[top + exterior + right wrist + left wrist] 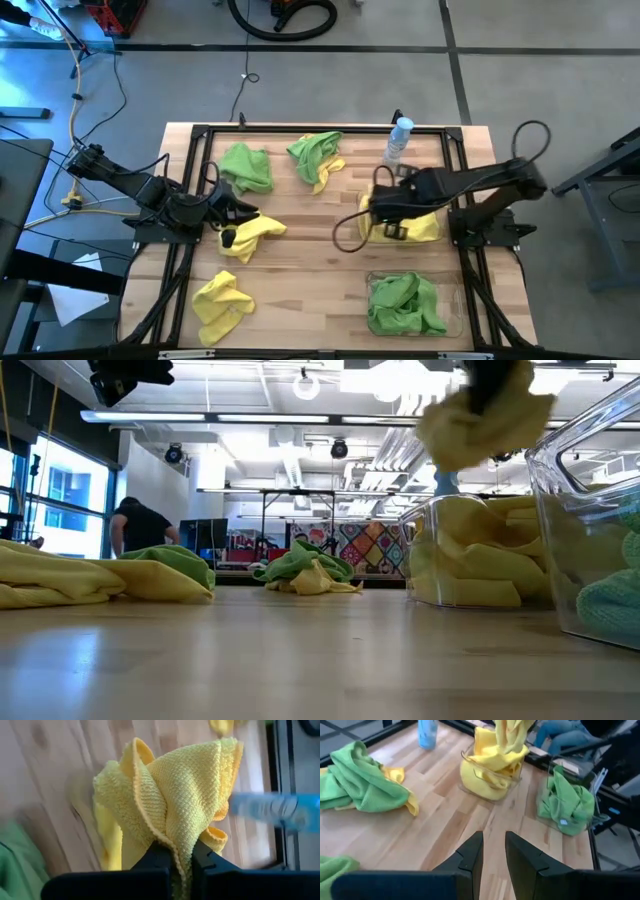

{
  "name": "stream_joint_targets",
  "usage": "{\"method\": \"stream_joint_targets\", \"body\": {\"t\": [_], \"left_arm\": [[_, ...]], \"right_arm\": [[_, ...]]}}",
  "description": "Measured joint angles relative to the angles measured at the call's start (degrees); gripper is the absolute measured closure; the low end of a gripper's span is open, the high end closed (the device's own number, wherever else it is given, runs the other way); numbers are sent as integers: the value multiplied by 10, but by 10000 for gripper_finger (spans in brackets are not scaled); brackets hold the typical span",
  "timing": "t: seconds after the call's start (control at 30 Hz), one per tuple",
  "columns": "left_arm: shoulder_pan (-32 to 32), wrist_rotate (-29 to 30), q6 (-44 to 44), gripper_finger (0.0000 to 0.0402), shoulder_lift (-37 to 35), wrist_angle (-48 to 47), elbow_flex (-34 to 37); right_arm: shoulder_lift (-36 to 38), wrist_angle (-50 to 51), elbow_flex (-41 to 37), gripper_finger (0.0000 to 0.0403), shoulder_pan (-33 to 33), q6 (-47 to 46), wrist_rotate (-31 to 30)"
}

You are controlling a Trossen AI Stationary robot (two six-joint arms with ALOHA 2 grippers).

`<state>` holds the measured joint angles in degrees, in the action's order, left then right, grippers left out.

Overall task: Sort microfiber towel by color & place in baskets
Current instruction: Put the yellow microfiber towel into the top transparent bin

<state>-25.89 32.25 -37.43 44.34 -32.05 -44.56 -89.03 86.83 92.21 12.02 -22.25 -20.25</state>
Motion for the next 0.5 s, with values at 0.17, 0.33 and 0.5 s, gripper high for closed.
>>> {"method": "stream_joint_targets", "body": {"t": [0.17, 0.33, 0.5], "left_arm": [[0, 12, 13, 335, 1, 2, 0], [0, 13, 69, 335, 10, 3, 0], [0, 13, 64, 335, 29, 6, 0]], "right_arm": [[107, -112, -147, 400, -16, 44, 46], [147, -199, -238, 400, -52, 94, 98], [129, -300, -296, 401, -88, 155, 146]]}}
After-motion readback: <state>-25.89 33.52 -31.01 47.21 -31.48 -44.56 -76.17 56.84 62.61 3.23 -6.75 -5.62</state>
